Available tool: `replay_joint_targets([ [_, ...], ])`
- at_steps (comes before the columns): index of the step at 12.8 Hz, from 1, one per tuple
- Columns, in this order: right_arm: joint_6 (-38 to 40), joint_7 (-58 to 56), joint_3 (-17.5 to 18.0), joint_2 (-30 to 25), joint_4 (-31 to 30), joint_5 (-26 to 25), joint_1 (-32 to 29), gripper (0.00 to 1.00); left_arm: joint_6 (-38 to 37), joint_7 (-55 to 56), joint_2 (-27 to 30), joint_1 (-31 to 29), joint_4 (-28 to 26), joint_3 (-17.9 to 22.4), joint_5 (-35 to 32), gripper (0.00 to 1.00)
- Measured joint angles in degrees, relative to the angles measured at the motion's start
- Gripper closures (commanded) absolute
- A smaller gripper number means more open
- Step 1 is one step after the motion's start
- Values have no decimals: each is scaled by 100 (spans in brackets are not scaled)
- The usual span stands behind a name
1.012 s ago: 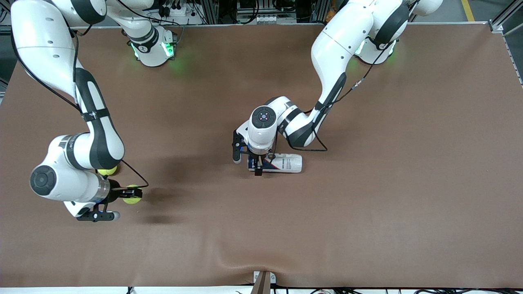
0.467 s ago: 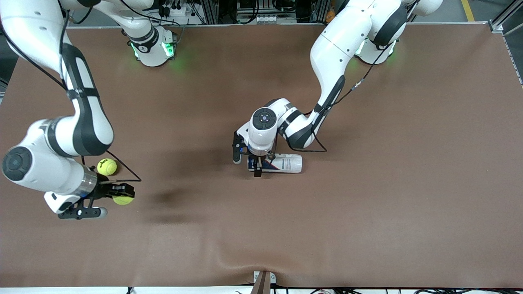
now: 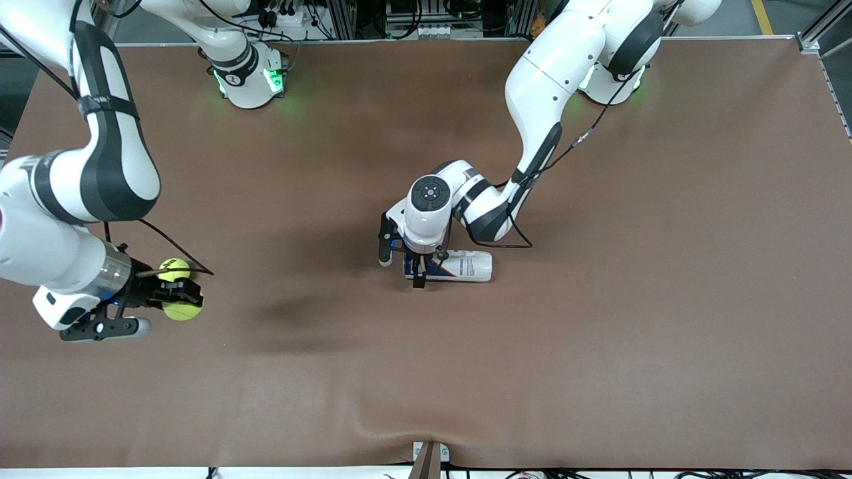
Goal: Insert tennis ball vertically with right arm
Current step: 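Close the right gripper on the Roland Garros ball and lift it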
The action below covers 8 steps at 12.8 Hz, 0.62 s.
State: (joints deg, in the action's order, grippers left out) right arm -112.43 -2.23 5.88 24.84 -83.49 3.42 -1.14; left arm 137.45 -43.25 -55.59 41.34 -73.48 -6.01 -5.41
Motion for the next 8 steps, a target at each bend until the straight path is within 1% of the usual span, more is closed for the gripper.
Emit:
replay_joint_targets([
  [2, 2, -155, 5, -96, -1, 11, 0, 95, -2, -1, 0, 0, 0, 0, 0, 11],
  [3, 1, -230, 11, -129, 0, 40, 0, 95, -5, -3, 0, 0, 0, 0, 0, 19],
  [6, 35, -603, 42, -284, -1, 125, 8, 96, -23, -12, 0, 0, 20, 6, 0, 20],
  [8, 335, -917, 47, -460, -3, 213, 11, 97, -25, -12, 0, 0, 21, 6, 0, 24],
])
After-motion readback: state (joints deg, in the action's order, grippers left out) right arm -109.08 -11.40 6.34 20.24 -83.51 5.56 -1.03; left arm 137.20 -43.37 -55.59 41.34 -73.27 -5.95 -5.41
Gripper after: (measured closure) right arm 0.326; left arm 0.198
